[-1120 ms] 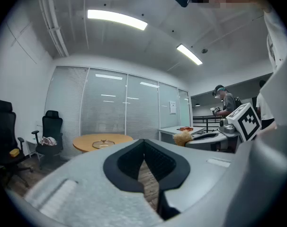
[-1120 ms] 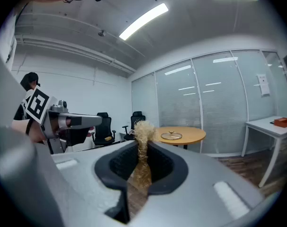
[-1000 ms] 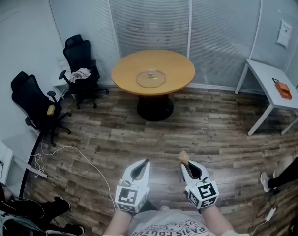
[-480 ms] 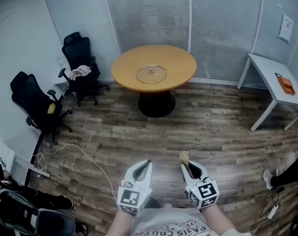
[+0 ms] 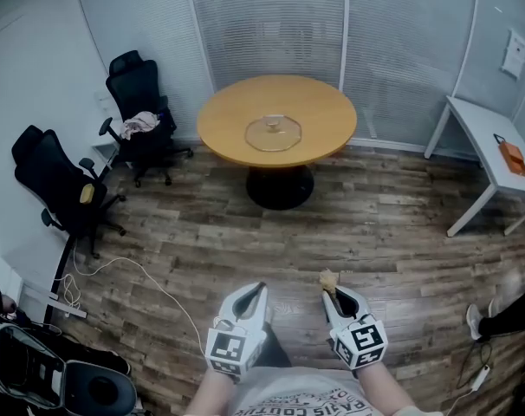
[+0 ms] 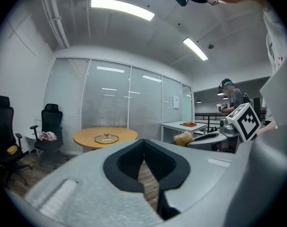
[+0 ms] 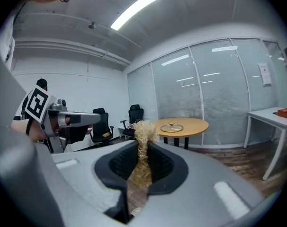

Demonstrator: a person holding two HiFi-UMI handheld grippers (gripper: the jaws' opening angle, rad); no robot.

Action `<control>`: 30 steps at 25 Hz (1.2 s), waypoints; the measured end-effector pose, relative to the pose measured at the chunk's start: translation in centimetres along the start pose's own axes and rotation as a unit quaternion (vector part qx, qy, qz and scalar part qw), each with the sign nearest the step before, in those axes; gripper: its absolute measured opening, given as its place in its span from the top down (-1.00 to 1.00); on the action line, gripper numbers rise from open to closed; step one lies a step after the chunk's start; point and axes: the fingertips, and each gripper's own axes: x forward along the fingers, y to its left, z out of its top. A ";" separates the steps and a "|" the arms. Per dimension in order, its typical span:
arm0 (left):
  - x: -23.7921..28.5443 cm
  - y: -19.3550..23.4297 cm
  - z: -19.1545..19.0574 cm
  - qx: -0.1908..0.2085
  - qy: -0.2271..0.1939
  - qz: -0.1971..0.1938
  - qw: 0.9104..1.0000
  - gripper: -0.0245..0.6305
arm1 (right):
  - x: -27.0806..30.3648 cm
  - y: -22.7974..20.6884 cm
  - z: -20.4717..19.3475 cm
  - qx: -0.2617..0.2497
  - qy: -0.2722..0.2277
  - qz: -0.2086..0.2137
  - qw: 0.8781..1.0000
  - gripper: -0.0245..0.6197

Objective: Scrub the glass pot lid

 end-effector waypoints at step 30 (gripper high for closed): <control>25.9 31.7 4.7 -0.021 -0.007 -0.037 0.999 0.91 | 39.5 -6.9 11.2 0.001 0.031 -0.041 0.999 0.75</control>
